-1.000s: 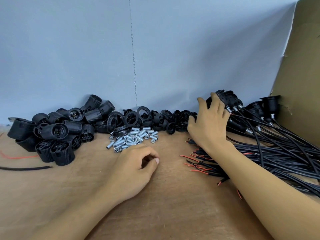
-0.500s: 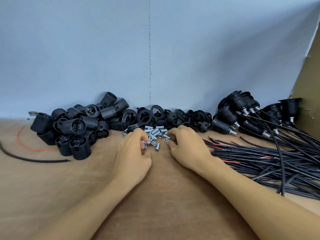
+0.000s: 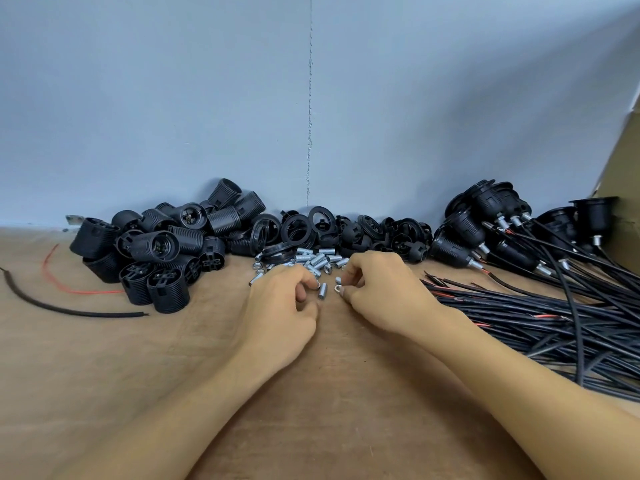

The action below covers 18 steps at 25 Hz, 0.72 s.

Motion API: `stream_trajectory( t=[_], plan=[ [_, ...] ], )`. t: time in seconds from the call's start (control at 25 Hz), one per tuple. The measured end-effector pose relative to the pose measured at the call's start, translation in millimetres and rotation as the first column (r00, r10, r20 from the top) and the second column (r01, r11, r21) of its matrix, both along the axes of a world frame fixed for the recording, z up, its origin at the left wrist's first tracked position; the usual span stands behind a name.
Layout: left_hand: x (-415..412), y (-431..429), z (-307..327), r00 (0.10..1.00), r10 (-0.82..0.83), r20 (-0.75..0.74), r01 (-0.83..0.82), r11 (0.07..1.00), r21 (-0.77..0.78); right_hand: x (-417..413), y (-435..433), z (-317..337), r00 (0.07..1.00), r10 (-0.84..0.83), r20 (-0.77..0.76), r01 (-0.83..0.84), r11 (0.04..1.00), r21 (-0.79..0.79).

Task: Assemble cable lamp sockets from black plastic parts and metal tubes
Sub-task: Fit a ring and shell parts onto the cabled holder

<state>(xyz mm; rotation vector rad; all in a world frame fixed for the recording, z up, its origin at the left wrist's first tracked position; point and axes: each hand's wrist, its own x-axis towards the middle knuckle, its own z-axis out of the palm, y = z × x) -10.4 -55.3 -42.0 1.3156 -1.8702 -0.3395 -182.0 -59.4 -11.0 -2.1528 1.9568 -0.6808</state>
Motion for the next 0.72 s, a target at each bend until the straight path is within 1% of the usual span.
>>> stream_trajectory(
  t=[0.08, 0.2, 0.32, 0.44, 0.56, 0.64, 0.72],
  plan=[
    [-0.6, 0.9, -1.0, 0.999, -0.028, 0.031, 0.028, 0.999, -0.018, 0.7, 1.1, 5.3, 0.999, 0.016, 0.046, -0.018, 0.998, 0.056],
    [-0.8, 1.4, -2.0, 0.989, -0.066, 0.131, 0.07, 0.997, -0.023, 0.9, 2.5, 14.1, 0.999, 0.032, 0.039, -0.037, 0.992, 0.124],
    [-2.2, 0.4, -2.3, 0.976, -0.096, 0.197, 0.098, 0.995, -0.004, -1.8, 4.9, 25.4, 0.997, 0.079, -0.014, -0.073, 0.962, 0.265],
    [-3.4, 0.7, -1.4, 0.971, -0.102, 0.217, 0.102, 0.995, 0.011, -8.2, 9.1, 36.0, 0.99, 0.12, -0.08, -0.086, 0.938, 0.337],
    [-2.3, 2.2, -0.2, 0.976, -0.114, 0.183, 0.114, 0.993, 0.008, -13.3, 13.4, 37.6, 0.987, 0.152, -0.058, -0.122, 0.927, 0.355],
    [-2.6, 3.9, 1.1, 0.982, -0.127, 0.141, 0.128, 0.992, 0.006, -15.9, 15.2, 33.2, 0.979, 0.19, -0.068, -0.157, 0.93, 0.333],
    [-3.3, 5.8, 3.0, 0.991, -0.134, 0.018, 0.134, 0.991, -0.006, -19.8, 15.2, 29.4, 0.977, 0.208, -0.052, -0.187, 0.943, 0.276]
  ],
)
